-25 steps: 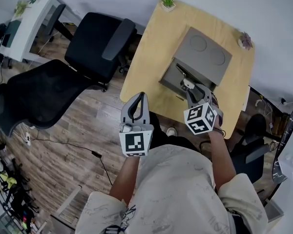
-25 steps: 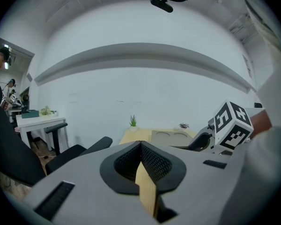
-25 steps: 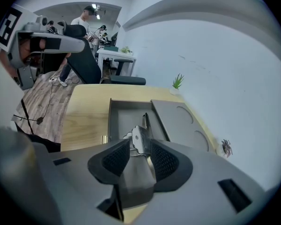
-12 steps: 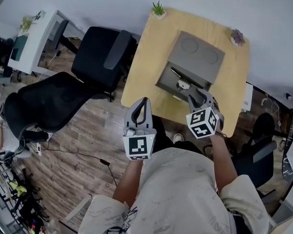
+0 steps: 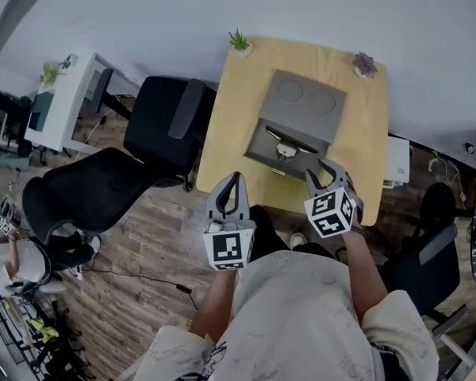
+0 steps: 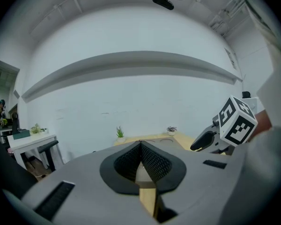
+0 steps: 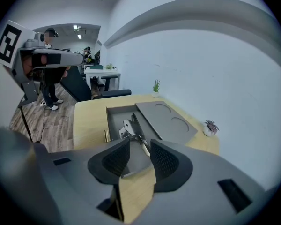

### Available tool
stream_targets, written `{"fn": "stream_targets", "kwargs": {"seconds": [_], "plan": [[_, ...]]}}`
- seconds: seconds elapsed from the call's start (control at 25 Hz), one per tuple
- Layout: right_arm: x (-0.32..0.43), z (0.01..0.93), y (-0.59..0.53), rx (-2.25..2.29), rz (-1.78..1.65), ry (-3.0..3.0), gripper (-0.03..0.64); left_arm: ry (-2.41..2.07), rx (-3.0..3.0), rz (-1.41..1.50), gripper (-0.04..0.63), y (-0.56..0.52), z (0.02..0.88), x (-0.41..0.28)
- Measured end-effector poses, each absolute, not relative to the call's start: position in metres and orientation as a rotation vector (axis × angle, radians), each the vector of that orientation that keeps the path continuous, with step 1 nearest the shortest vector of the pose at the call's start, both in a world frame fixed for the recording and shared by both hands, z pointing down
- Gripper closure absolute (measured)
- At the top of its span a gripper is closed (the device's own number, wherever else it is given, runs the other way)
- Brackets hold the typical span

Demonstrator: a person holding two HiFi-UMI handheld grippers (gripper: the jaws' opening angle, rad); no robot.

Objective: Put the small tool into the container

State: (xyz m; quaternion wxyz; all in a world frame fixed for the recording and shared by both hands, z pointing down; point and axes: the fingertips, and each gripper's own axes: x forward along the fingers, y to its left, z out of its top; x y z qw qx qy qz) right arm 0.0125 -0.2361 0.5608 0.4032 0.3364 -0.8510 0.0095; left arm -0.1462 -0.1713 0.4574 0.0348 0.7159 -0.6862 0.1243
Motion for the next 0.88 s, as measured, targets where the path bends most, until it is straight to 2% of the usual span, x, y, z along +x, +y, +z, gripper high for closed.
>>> {"fn": "stream_targets", "kwargs": {"seconds": [0.88], "plan": [[0.099,0.508,-0.244,1.211,0.217,-2.254,0.463,-1.999,2.390,0.330,0.589,-0.197,0.434,-0.079]]}}
